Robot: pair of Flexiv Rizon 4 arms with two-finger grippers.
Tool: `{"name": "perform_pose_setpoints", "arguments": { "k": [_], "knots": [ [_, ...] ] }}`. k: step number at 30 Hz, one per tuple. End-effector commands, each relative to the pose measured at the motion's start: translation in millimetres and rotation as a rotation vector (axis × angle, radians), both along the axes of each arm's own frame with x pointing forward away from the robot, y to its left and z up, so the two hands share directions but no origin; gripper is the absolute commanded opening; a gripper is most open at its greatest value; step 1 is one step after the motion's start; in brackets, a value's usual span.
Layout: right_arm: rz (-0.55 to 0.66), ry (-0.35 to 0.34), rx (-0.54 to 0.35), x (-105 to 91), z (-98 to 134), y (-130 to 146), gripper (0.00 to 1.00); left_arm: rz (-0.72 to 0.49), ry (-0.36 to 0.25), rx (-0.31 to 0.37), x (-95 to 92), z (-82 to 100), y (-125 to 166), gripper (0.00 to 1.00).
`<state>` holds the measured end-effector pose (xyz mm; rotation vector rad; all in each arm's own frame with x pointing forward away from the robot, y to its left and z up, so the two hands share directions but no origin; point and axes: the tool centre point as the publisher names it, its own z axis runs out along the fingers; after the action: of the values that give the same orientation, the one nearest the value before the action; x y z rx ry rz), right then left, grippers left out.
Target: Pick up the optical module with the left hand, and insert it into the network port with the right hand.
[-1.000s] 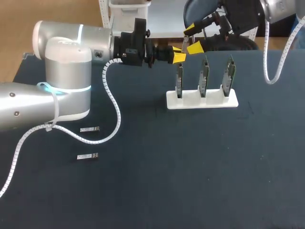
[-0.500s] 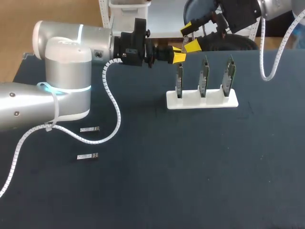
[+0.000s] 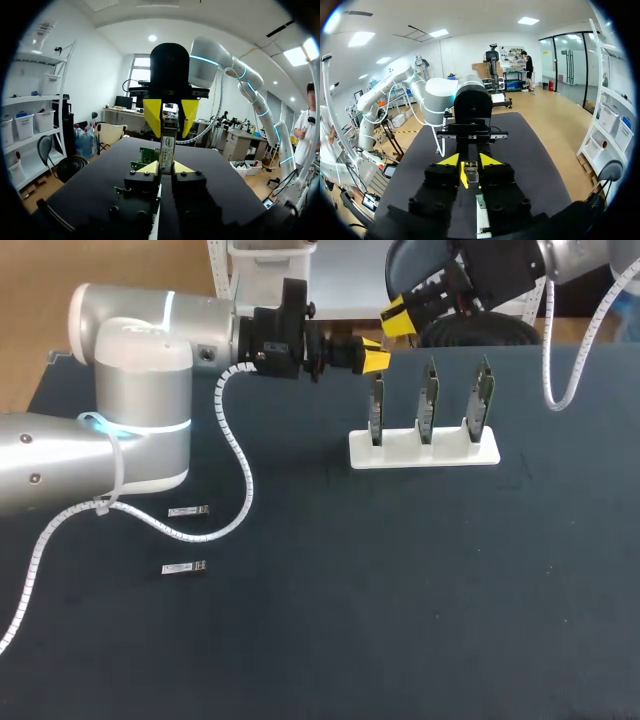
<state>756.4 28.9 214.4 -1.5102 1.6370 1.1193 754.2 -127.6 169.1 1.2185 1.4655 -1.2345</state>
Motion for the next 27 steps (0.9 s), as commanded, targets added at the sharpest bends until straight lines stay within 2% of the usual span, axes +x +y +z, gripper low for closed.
{"name": "perform_pose_setpoints", "arguments": {
  "k": [1,5,6,7,15,17,22,23,25,27],
  "knots": [
    [0.005,0.002,0.001,-0.7,-1,0,0.0,0.003,-0.001,-0.001,0.7,-0.1,1,0.0],
    [0.007,0.003,0.002,-0.7,-2,-1,0.0,0.003,-0.001,-0.001,0.7,-0.1,1,0.0],
    [0.007,0.003,0.003,-0.7,-2,-1,0.0,0.003,-0.001,-0.001,0.7,-0.1,1,0.55],
    [0.007,0.003,0.003,-0.7,-2,-1,0.0,0.003,-0.001,-0.001,0.7,-0.1,1,1.0],
    [0.002,0.003,0.008,-0.5,-2,-4,0.0,-0.008,-0.009,0.0,1.3,0.0,3,1.0],
    [0.001,0.004,0.01,-0.3,-2,-4,0.0,0.0,-0.024,0.036,2.5,0.2,7,1.0],
    [-0.001,0.003,0.01,0.7,-2,-5,0.0,0.018,-0.077,0.076,3.8,6.5,20,1.0],
    [-0.001,0.003,0.011,1.0,-2,-5,0.0,0.015,-0.076,0.075,3.6,5.3,23,1.0],
    [-0.002,0.003,0.012,1.6,-2,-5,0.0,0.013,-0.064,0.133,4.5,-3.7,27,1.0],
    [-0.002,0.002,0.015,1.8,-2,-4,0.0,0.001,-0.057,0.154,4.2,-9.2,30,1.0]
  ]
}}
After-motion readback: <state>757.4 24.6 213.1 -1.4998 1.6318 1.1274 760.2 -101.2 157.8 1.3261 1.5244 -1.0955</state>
